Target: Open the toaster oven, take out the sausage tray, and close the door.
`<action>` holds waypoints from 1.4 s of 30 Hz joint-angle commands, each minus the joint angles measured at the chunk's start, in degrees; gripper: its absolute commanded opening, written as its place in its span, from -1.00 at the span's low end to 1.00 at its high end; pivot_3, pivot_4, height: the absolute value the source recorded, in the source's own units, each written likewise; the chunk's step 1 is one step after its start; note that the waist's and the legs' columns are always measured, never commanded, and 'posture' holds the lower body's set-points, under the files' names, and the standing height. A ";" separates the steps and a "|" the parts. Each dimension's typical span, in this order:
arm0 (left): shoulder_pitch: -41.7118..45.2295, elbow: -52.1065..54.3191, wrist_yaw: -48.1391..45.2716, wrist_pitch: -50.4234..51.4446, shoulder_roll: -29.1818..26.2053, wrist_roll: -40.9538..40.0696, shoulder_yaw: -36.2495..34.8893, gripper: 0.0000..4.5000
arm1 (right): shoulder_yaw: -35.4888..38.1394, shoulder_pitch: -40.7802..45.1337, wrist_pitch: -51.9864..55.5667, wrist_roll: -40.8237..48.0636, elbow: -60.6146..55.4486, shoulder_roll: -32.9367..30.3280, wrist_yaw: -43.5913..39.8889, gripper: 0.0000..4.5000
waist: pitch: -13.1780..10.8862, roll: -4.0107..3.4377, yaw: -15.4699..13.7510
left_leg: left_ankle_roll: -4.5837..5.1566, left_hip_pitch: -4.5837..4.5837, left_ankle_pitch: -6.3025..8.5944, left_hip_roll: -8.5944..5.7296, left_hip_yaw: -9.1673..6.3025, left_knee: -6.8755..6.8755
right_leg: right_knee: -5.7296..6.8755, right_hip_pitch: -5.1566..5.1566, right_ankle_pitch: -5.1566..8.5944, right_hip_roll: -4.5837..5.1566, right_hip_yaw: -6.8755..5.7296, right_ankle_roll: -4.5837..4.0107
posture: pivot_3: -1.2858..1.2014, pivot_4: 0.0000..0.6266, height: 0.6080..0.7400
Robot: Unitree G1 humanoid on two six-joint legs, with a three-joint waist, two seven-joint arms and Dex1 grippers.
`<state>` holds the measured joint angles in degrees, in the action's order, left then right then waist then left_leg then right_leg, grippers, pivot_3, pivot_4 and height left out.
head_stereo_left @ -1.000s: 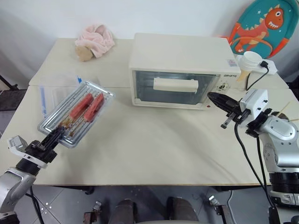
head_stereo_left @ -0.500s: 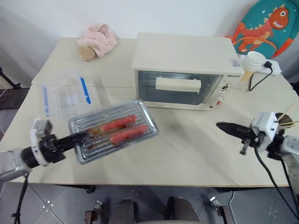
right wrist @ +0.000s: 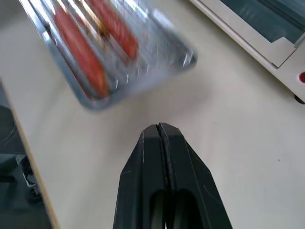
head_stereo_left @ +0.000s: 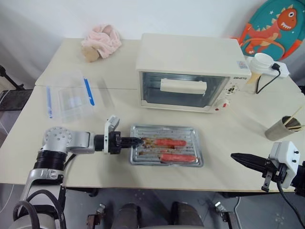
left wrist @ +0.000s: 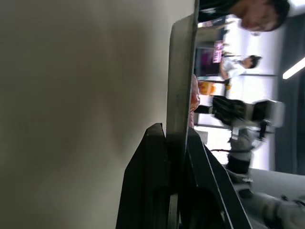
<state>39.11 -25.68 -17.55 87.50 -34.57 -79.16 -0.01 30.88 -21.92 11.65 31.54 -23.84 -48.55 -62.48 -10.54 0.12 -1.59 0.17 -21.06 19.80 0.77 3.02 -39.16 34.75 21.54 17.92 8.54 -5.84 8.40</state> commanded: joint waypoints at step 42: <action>-43.18 25.65 -49.83 -83.28 -12.49 49.05 -25.93 1.00 | -5.54 10.42 -13.75 1.14 6.78 2.45 -15.31 0.14 | -0.01 -0.05 0.13 | 0.23 -0.09 0.14 0.11 -0.08 0.09 | -0.34 0.04 -0.08 0.09 -0.10 -0.02 | 0.03 -0.52 1.00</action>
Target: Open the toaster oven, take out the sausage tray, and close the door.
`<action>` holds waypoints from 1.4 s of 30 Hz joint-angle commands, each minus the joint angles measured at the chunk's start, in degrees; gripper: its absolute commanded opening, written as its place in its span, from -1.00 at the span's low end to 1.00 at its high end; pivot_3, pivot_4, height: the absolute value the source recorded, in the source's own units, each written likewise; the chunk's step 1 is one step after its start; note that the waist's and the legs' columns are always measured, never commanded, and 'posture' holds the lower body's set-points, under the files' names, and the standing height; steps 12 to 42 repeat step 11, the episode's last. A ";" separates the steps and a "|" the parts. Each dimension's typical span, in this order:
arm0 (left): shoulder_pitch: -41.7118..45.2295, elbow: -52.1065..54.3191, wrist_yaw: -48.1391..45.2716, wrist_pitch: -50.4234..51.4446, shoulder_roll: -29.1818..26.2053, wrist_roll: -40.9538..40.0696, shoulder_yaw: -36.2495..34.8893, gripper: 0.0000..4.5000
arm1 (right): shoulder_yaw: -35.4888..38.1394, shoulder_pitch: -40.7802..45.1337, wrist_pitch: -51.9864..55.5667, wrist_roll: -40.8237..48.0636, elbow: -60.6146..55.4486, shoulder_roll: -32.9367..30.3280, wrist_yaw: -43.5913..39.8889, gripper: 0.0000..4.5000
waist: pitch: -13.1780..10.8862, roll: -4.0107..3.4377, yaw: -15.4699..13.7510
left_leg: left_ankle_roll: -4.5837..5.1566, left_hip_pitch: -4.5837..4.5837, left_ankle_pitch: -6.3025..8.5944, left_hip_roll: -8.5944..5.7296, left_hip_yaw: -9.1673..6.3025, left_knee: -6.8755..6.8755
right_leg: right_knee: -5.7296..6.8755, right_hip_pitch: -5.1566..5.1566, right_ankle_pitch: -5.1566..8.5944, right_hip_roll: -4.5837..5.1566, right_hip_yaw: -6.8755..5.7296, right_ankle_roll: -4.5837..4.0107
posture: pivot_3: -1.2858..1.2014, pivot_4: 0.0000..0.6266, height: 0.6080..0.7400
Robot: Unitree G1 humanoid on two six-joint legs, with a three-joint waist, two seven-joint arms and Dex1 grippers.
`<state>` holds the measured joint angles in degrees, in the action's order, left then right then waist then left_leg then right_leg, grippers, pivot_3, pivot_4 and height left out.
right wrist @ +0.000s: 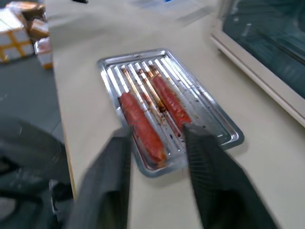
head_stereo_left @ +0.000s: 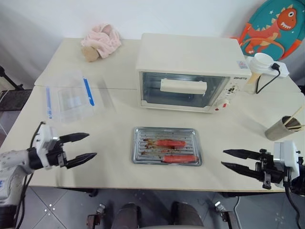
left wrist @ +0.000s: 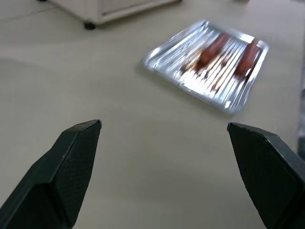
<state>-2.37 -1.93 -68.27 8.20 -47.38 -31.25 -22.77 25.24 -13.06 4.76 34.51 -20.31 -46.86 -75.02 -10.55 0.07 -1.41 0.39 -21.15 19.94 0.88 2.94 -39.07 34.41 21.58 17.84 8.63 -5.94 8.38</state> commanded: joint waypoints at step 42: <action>-5.94 2.84 1.89 -5.91 1.51 1.40 -3.37 1.00 | -1.31 0.46 -18.20 -4.39 11.04 -0.32 -9.69 0.98 | 0.00 0.00 0.06 | 0.02 0.07 0.01 0.03 0.13 -0.03 | 0.06 -0.03 -0.02 0.00 -0.04 0.04 | 0.03 -0.52 1.00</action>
